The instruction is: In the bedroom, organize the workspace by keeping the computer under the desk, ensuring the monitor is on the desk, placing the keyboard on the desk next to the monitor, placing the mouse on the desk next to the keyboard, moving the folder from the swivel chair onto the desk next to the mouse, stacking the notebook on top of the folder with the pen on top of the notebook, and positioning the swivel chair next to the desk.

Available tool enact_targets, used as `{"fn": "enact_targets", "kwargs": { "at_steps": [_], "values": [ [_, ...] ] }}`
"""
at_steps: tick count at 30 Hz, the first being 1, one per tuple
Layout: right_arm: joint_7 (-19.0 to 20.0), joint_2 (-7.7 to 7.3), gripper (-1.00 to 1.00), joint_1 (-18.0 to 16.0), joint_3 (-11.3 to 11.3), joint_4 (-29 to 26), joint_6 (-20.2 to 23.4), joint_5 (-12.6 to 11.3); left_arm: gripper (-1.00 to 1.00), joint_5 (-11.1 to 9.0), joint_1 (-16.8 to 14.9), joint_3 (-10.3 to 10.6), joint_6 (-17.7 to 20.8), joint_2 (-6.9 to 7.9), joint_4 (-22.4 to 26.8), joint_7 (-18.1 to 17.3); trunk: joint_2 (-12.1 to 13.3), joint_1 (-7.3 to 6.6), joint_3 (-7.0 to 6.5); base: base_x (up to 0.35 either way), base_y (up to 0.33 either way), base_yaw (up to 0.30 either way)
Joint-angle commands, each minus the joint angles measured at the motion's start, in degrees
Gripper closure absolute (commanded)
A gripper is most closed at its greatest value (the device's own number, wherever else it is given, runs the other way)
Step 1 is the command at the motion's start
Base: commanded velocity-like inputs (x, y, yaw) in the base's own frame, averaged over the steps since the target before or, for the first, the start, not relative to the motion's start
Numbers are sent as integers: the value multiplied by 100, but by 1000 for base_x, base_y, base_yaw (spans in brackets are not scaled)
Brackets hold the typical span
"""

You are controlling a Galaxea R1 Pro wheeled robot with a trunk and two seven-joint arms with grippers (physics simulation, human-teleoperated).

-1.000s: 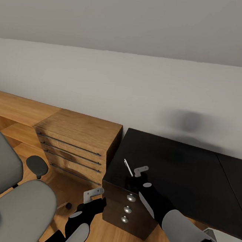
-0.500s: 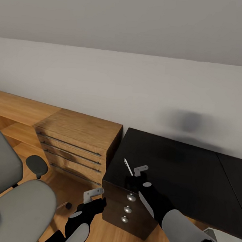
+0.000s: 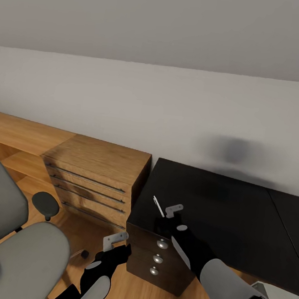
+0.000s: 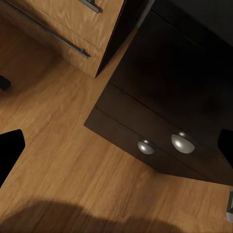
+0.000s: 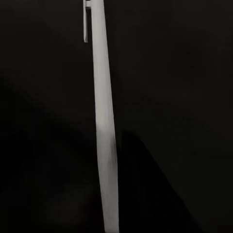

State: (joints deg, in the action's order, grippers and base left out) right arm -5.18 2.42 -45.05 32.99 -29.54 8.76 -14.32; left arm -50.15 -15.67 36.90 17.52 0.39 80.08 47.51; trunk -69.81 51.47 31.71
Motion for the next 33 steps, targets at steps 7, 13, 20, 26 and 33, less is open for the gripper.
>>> {"fn": "enact_targets", "kwargs": {
  "at_steps": [7, 13, 20, 26, 33],
  "values": [
    [-61, -5, 100, -4, 26, 71, 463, -67, -100, -21, -6, 10, 23, 5, 12, 39, -3, 1, 6, 0, 0, 0],
    [-75, -5, 100, -4, 21, -17, 526, -73, -100, -21, -6, 10, 22, 5, 12, 39, -3, 1, 6, 0, 0, 0],
    [-79, -5, 100, -4, 15, -38, 537, -80, -100, -21, -6, 10, 22, 5, 9, 39, -3, 1, 6, 0, 0, 0],
    [-79, -5, 100, -4, -244, -171, 729, -84, -100, -22, -6, 10, 23, 5, 8, 39, -3, 1, 6, 0, 0, 0],
    [-79, -5, 100, -4, -465, -207, 844, -81, -100, -27, -6, 15, 23, 4, 7, 39, -3, 1, 6, 0, 0, 0]
  ]
}}
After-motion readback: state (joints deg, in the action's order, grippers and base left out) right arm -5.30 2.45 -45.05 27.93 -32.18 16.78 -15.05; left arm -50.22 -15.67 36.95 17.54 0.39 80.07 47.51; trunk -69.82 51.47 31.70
